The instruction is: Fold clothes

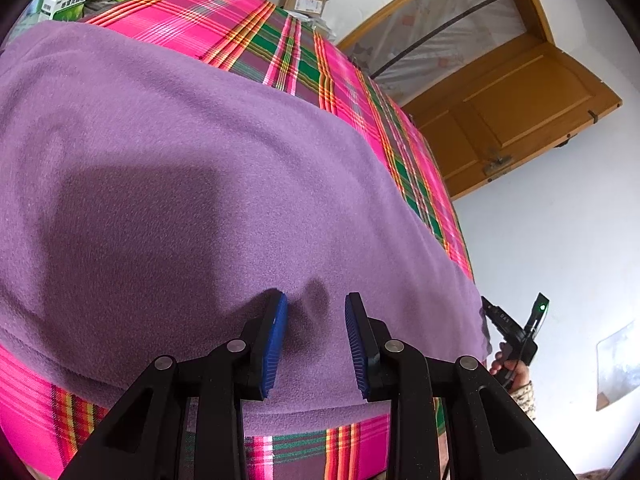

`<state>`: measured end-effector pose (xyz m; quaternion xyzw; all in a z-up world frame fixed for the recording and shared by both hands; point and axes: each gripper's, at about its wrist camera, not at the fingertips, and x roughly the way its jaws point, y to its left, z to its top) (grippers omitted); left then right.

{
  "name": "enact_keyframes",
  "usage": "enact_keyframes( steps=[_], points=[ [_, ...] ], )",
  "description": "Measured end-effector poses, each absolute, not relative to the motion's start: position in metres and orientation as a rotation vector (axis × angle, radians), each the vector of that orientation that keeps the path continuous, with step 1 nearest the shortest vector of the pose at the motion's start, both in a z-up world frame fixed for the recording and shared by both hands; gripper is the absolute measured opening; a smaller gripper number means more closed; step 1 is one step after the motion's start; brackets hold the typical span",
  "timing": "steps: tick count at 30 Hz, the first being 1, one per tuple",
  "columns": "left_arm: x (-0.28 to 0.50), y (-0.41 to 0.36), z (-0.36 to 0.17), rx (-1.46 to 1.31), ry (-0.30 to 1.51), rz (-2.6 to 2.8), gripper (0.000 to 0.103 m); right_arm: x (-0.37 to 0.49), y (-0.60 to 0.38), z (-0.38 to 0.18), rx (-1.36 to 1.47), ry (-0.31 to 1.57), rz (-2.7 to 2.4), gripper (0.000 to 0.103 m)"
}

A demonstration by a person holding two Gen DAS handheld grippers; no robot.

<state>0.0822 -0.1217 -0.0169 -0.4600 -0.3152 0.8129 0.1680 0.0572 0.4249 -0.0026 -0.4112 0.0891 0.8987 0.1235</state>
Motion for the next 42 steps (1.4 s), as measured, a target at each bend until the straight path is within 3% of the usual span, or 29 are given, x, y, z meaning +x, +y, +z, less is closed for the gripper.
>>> enact_keyframes(
  steps=[3, 10, 26, 30, 38, 42],
  points=[
    [0.082, -0.121, -0.018, -1.309, -0.899, 2.311, 0.031, 0.058, 0.423, -0.001, -1.188, 0.238, 2.616, 0.005],
    [0.079, -0.121, -0.019, -1.305, -0.905, 2.308, 0.031, 0.055, 0.431, 0.011, -1.083, 0.264, 2.605, 0.002],
    [0.079, -0.122, -0.021, -1.288, -0.915, 2.301, 0.031, 0.03, 0.428, 0.003, -1.197, 0.148, 2.522, 0.003],
    [0.082, -0.121, -0.02, -1.292, -0.905, 2.3, 0.031, 0.046, 0.419, 0.011, -1.128, 0.117, 2.528, 0.02],
    [0.085, -0.123, -0.019, -1.289, -0.907, 2.284, 0.031, 0.105, 0.389, 0.001, -1.093, 0.101, 2.624, 0.021],
    [0.088, -0.126, -0.018, -1.288, -0.909, 2.273, 0.031, 0.142, 0.389, -0.006, -1.006, 0.121, 2.587, 0.028]
  ],
)
